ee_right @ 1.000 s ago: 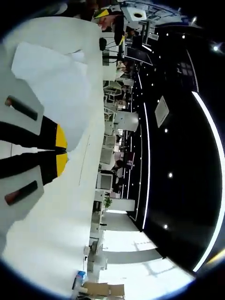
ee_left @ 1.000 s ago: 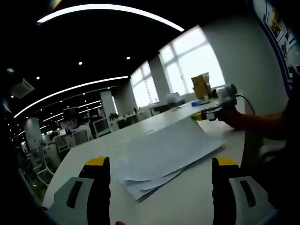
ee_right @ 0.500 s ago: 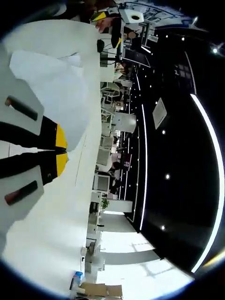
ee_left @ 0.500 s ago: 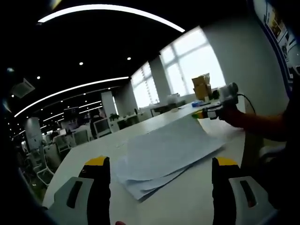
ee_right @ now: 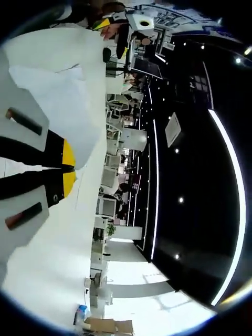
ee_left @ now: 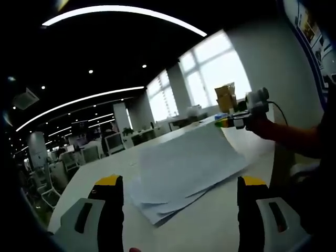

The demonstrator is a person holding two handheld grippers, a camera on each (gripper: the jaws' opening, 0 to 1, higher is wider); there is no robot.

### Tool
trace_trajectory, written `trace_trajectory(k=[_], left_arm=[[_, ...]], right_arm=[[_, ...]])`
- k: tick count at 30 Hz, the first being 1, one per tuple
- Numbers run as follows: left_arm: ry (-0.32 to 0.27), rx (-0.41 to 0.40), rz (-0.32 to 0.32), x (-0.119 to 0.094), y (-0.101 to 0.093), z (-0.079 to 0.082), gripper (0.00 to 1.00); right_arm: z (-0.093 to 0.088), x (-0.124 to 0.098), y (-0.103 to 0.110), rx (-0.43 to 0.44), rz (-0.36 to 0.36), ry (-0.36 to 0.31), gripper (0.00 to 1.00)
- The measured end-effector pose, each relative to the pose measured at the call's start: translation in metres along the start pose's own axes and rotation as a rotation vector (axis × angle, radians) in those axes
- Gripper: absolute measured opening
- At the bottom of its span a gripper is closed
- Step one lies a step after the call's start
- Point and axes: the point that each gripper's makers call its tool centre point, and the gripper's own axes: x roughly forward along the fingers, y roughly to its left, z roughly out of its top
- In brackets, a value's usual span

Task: Organize the stack of printing papers by aligning and flattening the scattered papers on the table

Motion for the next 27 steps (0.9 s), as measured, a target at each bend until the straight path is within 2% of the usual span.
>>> trace_trajectory(k=[27], left_arm=[[-0.006,0.008,0.002,-0.003,0.000,0.004,0.92]], right_arm=[[0.043,-0.018,0.012,-0.013,0.001,-0.095,0.00]])
